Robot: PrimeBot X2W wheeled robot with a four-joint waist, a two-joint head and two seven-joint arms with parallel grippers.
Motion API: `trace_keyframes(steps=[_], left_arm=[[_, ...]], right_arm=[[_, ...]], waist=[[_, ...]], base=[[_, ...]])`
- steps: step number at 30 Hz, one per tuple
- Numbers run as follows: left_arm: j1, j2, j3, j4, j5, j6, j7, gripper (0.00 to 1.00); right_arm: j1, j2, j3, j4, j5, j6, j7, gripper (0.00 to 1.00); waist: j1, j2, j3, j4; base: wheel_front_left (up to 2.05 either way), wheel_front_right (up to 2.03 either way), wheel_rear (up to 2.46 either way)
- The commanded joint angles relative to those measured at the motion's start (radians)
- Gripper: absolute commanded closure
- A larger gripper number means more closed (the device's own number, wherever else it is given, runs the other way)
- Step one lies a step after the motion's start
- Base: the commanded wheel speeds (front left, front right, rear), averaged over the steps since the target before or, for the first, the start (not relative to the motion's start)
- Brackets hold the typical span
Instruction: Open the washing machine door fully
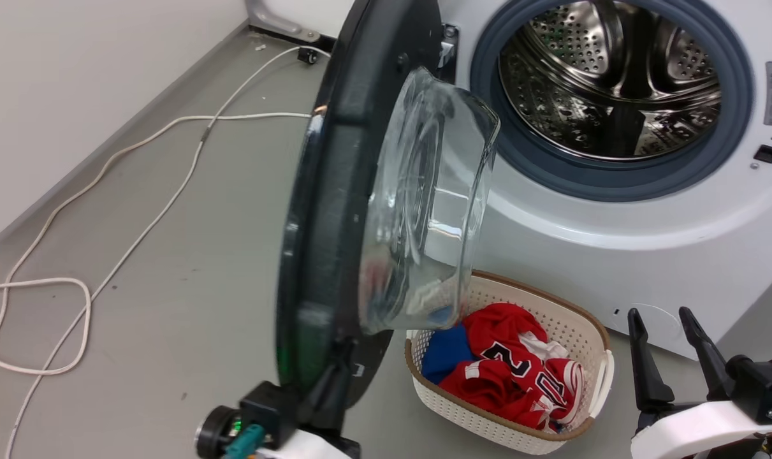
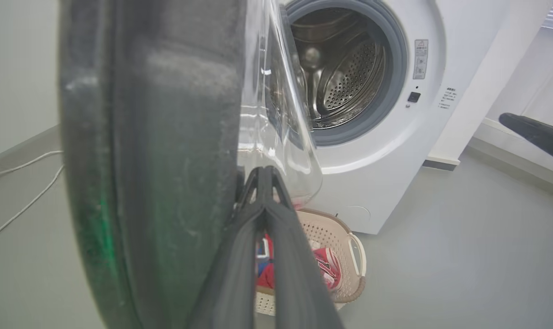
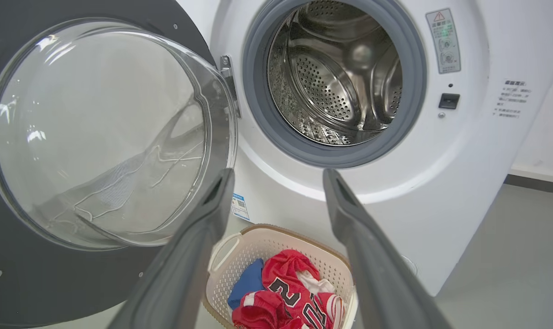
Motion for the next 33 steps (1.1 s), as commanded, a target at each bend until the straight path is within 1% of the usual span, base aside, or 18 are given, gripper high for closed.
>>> trace_keyframes(steps=[1,6,10,11,16,20,25,27,30,33], left_arm=[[0.01,0.023,0.044,0.002,-0.018,0.021,-0.015,1.0],[0.013,0.065,0.13,0.024,-0.052,0.028,-0.032,1.0],[-0.014,0.096,0.2,0.047,-0.102,0.01,-0.041,1.0],[-0.044,0.125,0.252,0.076,-0.123,0.002,-0.047,1.0],[-0.089,0.169,0.339,0.144,-0.157,-0.007,-0.054,1.0],[-0.121,0.206,0.416,0.226,-0.188,-0.026,-0.057,1.0],[-0.179,0.236,0.499,0.333,-0.206,-0.054,-0.06,1.0],[-0.195,0.239,0.525,0.344,-0.198,-0.052,-0.06,1.0],[-0.215,0.26,0.573,0.373,-0.197,-0.062,-0.061,1.0],[-0.228,0.27,0.593,0.392,-0.195,-0.07,-0.061,1.0]], right_arm=[[-0.006,0.002,0.004,-0.012,-0.004,0.0,0.002,0.0],[-0.003,0.003,0.01,-0.035,-0.012,0.0,0.011,0.0],[0.0,0.003,0.017,-0.052,-0.02,0.0,0.02,0.0],[-0.002,0.003,0.032,-0.065,-0.026,0.0,0.026,0.0],[-0.017,-0.002,0.049,-0.084,-0.035,0.0,0.039,0.0],[-0.035,-0.013,0.07,-0.098,-0.035,0.0,0.048,0.0],[-0.067,-0.034,0.089,-0.095,-0.024,0.0,0.056,0.0],[-0.075,-0.039,0.09,-0.09,-0.02,0.0,0.055,0.0],[-0.083,-0.044,0.088,-0.086,-0.017,0.0,0.053,0.0],[-0.084,-0.047,0.087,-0.084,-0.014,0.0,0.052,0.0]], waist=[[0.0,0.0,0.003,0.017],[0.0,0.0,0.006,0.025],[0.0,0.0,0.012,0.018],[0.0,0.0,0.019,0.004],[0.0,0.0,0.045,-0.027],[0.0,0.0,0.069,-0.058],[0.0,0.0,0.096,-0.083],[0.0,0.0,0.1,-0.09],[0.0,0.0,0.112,-0.099],[0.0,0.0,0.12,-0.104]], base=[[0.0,0.0,0.0],[0.0,0.0,0.0],[0.0,0.0,0.0],[0.0,0.0,0.0],[0.0,0.0,0.0],[0.0,0.0,0.0],[0.0,0.0,0.0],[0.0,0.0,0.0],[0.0,0.0,0.0],[0.0,0.0,0.0]])
